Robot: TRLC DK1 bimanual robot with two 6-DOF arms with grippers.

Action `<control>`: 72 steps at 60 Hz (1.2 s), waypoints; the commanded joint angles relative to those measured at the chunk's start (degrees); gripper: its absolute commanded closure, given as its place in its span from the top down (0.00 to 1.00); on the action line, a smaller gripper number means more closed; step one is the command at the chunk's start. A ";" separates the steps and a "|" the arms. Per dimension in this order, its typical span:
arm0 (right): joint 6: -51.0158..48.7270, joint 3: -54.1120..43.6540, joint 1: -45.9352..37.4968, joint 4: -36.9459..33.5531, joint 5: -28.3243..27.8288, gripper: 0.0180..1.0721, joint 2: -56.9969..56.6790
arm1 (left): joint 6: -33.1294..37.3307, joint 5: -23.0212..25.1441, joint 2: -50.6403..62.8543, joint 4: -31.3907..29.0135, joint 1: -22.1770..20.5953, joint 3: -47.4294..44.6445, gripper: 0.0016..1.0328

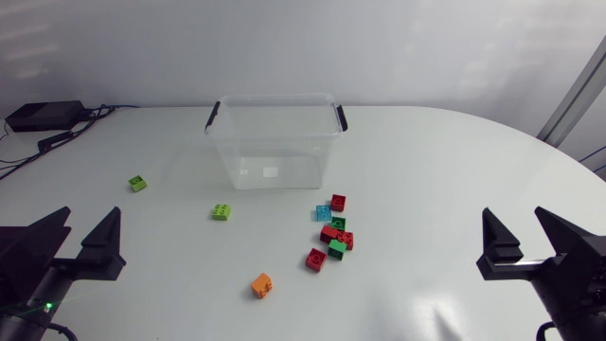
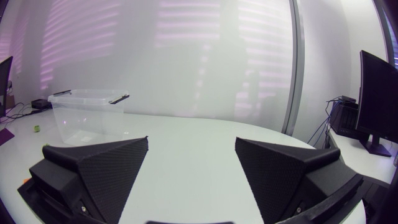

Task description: Place the duplo bricks in the container

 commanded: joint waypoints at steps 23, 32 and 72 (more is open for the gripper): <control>1.49 0.74 0.27 0.64 0.30 0.96 -0.19 | -0.71 0.16 0.21 -3.40 0.74 4.15 0.93; 2.72 5.05 0.62 0.73 0.30 0.96 4.82 | -0.88 0.16 9.96 -9.29 1.18 13.81 0.93; 8.96 25.53 0.18 -7.27 1.53 0.96 45.96 | 22.85 1.83 62.35 -55.52 19.90 57.85 0.87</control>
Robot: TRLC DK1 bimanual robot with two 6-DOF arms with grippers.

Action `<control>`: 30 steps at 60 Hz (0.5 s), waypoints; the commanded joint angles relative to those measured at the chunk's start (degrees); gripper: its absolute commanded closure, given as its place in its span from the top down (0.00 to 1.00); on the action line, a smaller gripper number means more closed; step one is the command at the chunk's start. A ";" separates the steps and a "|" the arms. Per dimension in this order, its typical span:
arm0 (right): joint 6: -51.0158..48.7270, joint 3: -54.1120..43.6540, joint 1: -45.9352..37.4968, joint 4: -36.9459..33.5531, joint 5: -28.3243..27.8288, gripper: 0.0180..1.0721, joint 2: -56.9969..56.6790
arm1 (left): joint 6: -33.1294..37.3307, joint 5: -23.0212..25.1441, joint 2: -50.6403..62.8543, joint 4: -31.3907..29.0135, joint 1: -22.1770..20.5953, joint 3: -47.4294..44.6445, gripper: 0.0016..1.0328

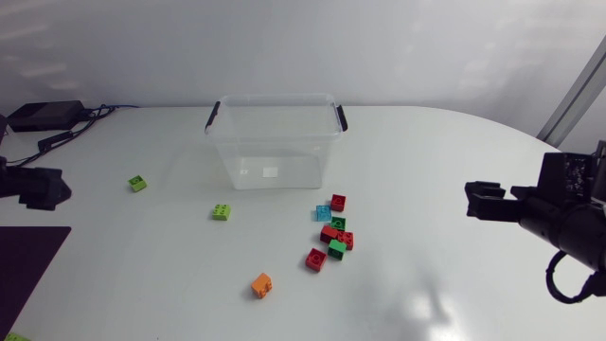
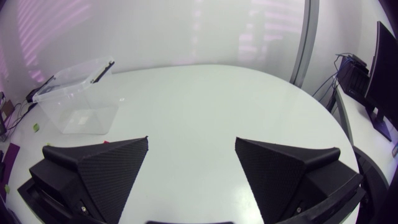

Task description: Place the duplo bricks in the container

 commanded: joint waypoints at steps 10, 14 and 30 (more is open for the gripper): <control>2.06 -0.23 -1.14 -1.15 -0.44 0.96 2.97 | 24.47 0.93 8.88 -3.80 18.18 -2.02 0.87; 2.06 -0.40 -1.84 -1.06 -1.32 0.96 4.03 | 32.29 0.93 10.02 -3.71 23.99 -4.92 0.87; 2.14 0.04 -1.31 -1.32 -2.64 0.96 6.66 | 58.75 1.29 8.97 0.07 42.27 -18.19 0.87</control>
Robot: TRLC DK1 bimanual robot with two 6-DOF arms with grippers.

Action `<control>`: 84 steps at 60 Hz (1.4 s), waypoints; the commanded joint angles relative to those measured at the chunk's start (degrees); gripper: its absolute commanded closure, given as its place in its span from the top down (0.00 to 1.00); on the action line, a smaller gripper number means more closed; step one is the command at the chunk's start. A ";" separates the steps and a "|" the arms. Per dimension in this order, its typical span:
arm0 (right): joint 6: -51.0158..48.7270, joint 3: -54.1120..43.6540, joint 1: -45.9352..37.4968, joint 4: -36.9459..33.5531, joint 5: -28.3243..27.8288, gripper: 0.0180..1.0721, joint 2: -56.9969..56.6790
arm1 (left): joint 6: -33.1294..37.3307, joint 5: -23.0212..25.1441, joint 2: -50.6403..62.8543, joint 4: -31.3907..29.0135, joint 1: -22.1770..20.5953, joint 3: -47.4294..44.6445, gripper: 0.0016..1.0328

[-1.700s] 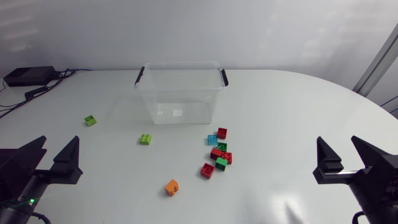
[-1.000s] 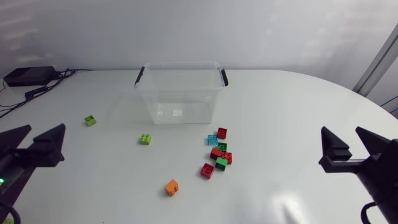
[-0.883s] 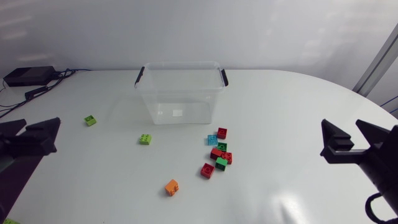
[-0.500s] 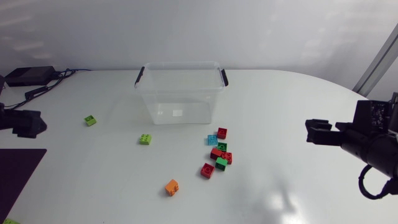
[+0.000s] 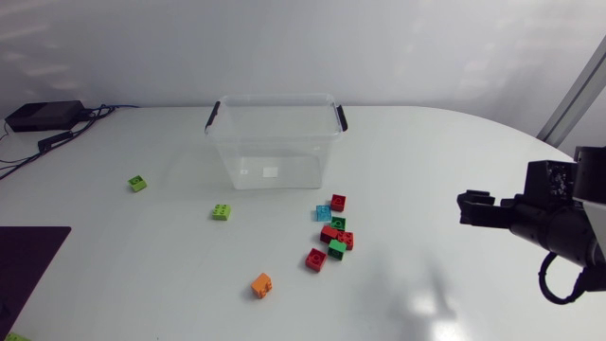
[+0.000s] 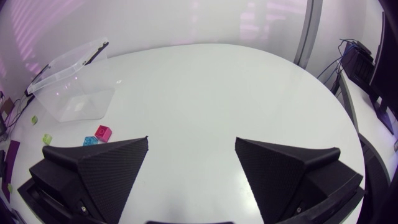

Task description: Place the duplo bricks in the container

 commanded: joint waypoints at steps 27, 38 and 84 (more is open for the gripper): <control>2.85 0.30 2.24 -1.99 -0.81 0.96 0.74 | 21.50 1.69 10.80 12.13 12.04 -9.10 0.87; 2.67 0.21 2.24 -2.25 -0.72 0.96 0.30 | 21.06 2.83 13.78 13.89 11.42 -9.46 0.83; -1.98 9.71 9.27 -15.78 -4.76 0.96 4.78 | 13.76 19.97 3.59 -4.13 3.87 -0.84 0.23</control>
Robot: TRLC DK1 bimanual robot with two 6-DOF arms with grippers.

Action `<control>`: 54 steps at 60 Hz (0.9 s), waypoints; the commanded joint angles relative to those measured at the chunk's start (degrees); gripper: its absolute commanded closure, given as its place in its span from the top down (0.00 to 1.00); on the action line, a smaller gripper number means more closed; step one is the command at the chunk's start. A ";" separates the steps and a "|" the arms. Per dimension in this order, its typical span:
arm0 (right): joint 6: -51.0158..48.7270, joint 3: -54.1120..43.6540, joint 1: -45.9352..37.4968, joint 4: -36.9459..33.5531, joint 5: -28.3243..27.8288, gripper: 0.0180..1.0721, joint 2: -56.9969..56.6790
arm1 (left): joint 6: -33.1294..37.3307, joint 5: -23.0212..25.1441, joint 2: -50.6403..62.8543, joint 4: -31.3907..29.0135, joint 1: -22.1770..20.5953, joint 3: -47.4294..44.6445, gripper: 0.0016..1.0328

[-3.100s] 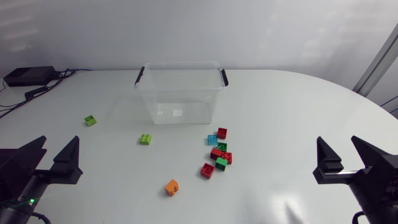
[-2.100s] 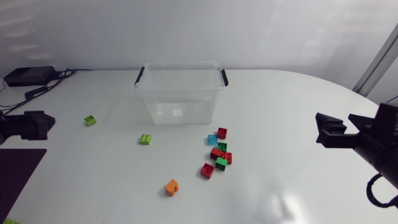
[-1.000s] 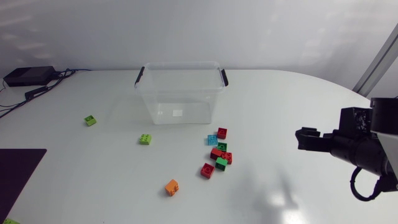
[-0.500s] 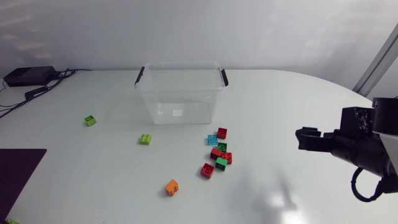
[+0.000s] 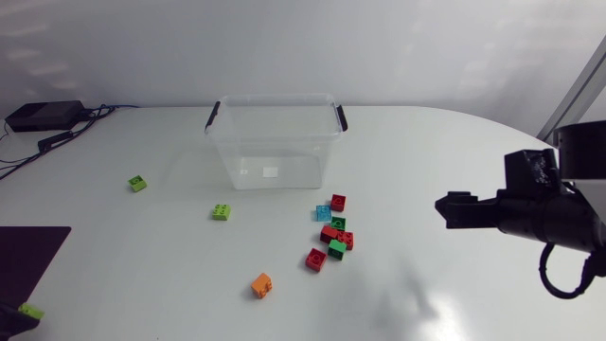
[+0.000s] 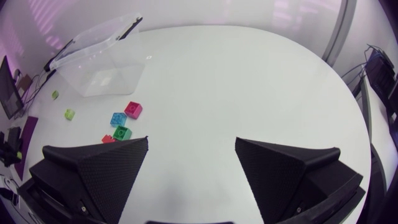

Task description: Place the duplo bricks in the container

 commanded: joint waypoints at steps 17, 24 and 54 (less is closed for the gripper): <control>-7.70 5.22 12.74 -1.77 -4.94 0.95 11.49 | -19.97 18.61 0.41 -0.69 -23.96 10.87 0.23; -9.63 6.45 15.46 -0.46 -5.82 0.95 16.42 | -30.69 21.60 0.41 6.60 -31.87 13.77 0.24; -9.46 8.30 24.07 3.76 -3.44 0.95 28.72 | -60.40 20.36 16.58 31.65 -62.10 33.81 0.24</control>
